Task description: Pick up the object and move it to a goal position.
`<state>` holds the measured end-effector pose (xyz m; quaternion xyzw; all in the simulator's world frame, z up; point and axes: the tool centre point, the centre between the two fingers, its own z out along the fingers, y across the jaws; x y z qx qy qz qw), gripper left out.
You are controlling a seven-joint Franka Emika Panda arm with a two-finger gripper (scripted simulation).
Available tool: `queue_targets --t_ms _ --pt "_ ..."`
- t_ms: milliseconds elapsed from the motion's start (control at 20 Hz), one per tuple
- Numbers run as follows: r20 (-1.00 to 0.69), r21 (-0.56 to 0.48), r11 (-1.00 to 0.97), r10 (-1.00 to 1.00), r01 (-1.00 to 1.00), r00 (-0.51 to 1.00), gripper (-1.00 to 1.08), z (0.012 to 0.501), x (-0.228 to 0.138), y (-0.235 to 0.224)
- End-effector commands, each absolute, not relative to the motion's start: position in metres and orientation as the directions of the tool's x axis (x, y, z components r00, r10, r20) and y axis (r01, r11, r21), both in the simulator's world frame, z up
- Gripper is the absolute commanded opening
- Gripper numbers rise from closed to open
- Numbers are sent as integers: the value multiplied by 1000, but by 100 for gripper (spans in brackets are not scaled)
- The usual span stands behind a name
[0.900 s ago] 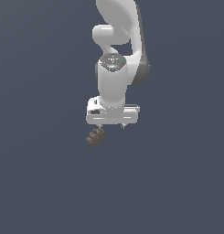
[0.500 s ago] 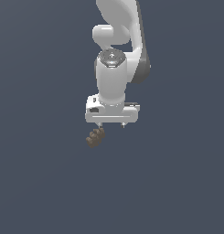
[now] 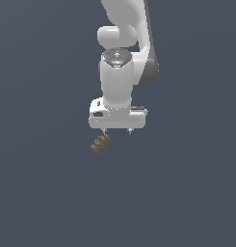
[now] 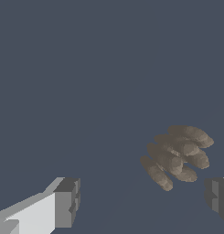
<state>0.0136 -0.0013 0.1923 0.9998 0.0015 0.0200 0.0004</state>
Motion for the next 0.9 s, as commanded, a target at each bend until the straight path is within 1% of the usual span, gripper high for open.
queue_targets --t_ms 0,400,850 --pt "39 0 -1000 -4 -4 999 100 192 14 -2" --pt "33 -4 -995 -102 -102 994 100 186 13 -12" --pt "18 -9 -943 -334 -334 942 100 171 11 -37"
